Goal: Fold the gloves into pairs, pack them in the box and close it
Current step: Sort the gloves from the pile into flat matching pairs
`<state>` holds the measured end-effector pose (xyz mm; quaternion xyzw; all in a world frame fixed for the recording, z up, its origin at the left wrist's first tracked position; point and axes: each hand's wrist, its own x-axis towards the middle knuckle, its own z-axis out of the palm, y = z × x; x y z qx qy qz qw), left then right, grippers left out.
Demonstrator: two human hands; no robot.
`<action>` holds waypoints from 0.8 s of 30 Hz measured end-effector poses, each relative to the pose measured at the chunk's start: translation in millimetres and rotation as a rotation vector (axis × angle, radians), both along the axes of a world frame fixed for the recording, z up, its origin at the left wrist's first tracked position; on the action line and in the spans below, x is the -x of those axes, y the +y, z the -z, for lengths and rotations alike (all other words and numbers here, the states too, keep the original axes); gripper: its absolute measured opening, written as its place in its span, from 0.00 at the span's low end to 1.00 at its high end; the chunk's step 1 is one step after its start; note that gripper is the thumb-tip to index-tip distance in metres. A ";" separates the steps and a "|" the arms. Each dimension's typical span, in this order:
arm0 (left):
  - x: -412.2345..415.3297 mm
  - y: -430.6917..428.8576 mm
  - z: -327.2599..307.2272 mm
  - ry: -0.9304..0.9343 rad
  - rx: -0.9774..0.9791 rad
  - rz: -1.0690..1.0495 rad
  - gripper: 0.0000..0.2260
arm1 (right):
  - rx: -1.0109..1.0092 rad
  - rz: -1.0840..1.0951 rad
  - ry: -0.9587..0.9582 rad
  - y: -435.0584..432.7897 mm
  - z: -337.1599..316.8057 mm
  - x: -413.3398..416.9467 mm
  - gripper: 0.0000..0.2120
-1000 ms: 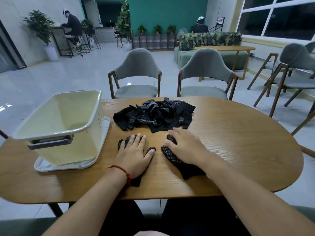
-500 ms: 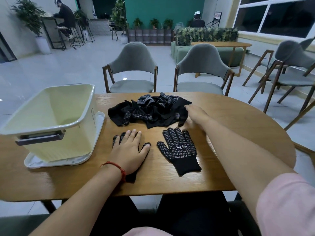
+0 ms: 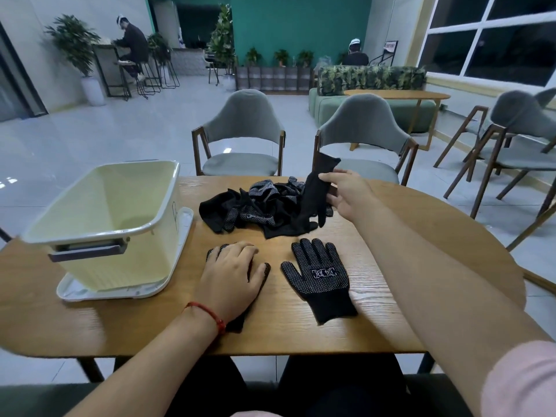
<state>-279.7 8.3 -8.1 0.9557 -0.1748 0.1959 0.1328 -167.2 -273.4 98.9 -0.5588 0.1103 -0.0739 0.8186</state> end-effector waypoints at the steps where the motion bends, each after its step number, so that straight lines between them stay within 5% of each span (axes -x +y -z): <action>1: 2.3 0.5 -1.4 -0.071 0.032 0.018 0.19 | -0.052 -0.037 -0.015 4.8 -6.1 2.3 0.16; 5: 9.5 -2.5 -14.5 -0.173 0.153 0.035 0.10 | -0.148 -0.072 -0.021 23.5 -28.4 18.3 0.07; 11: 17.4 -23.2 -56.4 -0.213 0.494 0.147 0.08 | -0.205 -0.070 -0.002 47.1 -44.0 36.2 0.09; 16: 13.6 -40.7 -78.0 -0.258 0.434 0.098 0.19 | -0.264 -0.087 0.028 62.2 -44.8 46.6 0.09; 24: 7.7 -41.8 -74.2 -0.173 0.414 0.012 0.07 | -0.250 -0.043 0.001 70.5 -35.2 49.7 0.13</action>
